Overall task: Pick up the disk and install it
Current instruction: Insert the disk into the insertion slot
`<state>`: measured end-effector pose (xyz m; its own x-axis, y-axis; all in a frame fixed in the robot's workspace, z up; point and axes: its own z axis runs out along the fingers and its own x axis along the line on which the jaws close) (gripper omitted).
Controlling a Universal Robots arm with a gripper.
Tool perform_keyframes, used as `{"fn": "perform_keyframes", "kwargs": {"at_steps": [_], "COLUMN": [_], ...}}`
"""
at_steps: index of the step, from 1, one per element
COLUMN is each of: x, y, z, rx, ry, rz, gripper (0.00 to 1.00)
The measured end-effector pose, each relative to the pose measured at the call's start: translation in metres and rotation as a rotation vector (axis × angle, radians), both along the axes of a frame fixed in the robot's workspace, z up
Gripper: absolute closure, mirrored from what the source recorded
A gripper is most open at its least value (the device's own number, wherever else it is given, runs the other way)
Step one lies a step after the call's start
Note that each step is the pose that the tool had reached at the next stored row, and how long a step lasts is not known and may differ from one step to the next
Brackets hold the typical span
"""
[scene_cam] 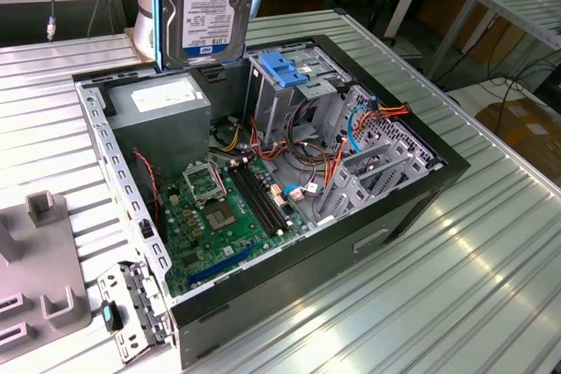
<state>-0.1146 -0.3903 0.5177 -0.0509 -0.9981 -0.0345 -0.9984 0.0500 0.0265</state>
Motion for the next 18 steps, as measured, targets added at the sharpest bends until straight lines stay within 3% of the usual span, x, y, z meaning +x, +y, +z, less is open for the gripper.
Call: {"fn": "perform_keyframes", "kwargs": {"at_steps": [4,18], "x": [0.0001,0.0038], "y": [-0.0018,-0.0020], "z": [0.0000,0.0000], "rx": [0.0000,-0.0001], "ry": [0.0000,-0.0002], "rz": [0.000,0.000], "gripper": [0.63,0.63]}}
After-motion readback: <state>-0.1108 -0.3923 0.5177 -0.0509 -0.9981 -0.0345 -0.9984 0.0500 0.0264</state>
